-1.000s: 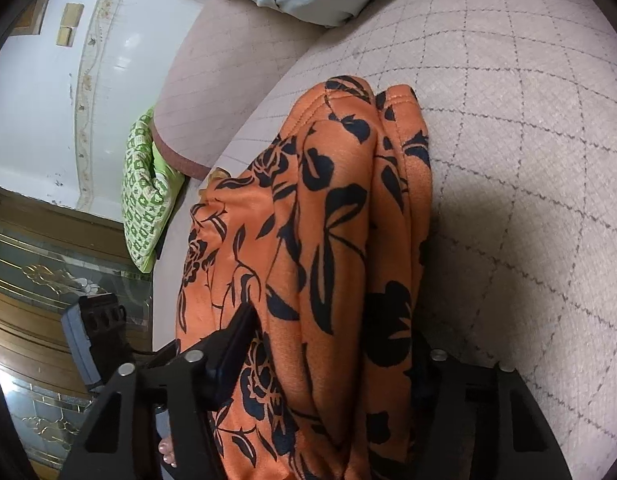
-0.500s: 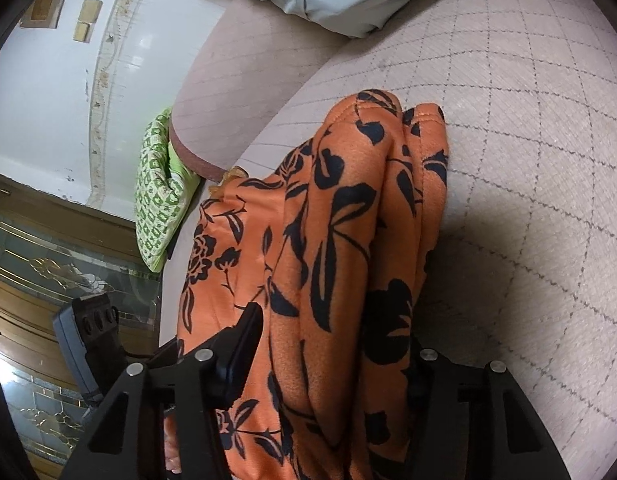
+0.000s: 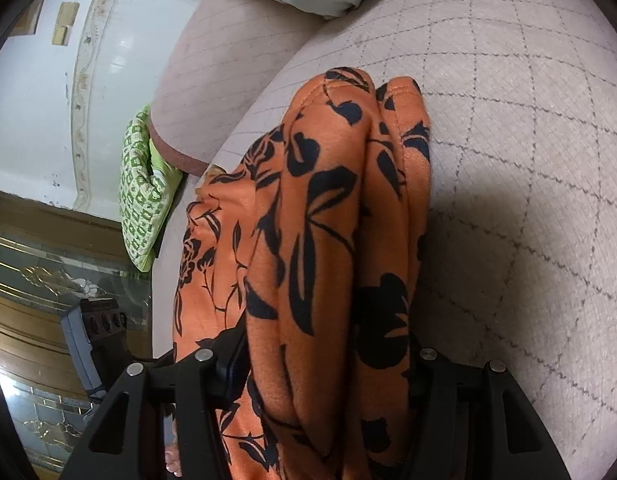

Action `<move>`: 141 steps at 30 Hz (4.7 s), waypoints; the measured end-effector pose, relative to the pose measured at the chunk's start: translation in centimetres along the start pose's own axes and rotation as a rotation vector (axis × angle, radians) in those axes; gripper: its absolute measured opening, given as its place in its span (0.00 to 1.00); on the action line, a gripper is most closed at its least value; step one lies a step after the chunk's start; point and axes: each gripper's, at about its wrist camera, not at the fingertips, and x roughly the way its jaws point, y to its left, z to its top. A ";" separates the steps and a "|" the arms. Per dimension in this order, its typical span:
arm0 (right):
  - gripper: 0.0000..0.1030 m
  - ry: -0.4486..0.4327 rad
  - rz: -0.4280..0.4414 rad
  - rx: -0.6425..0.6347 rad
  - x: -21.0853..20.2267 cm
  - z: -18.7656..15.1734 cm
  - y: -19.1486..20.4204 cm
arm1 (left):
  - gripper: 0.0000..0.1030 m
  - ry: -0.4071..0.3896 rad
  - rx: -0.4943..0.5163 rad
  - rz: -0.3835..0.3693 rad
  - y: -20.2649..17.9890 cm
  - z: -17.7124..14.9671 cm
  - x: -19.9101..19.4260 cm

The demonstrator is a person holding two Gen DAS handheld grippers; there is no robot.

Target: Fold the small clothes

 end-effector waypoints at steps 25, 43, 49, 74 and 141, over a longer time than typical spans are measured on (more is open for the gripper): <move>0.56 -0.031 0.182 -0.083 -2.4 -2.8 7.1 | 0.39 -0.192 -0.024 0.006 3.2 -1.3 -10.9; 0.56 0.082 0.188 -0.145 4.1 -8.7 14.5 | 0.39 -0.199 -0.027 0.170 9.3 -6.2 -14.5; 0.56 0.119 0.167 -0.154 5.2 -9.5 14.6 | 0.39 -0.190 -0.017 0.206 9.7 -7.4 -14.6; 0.55 0.158 0.094 -0.121 9.3 -9.4 14.2 | 0.53 -0.125 -0.082 0.260 11.3 -9.4 -12.4; 0.60 0.005 -0.110 -0.375 5.1 -7.8 18.3 | 0.99 -0.174 -0.225 0.468 14.4 -7.4 -13.4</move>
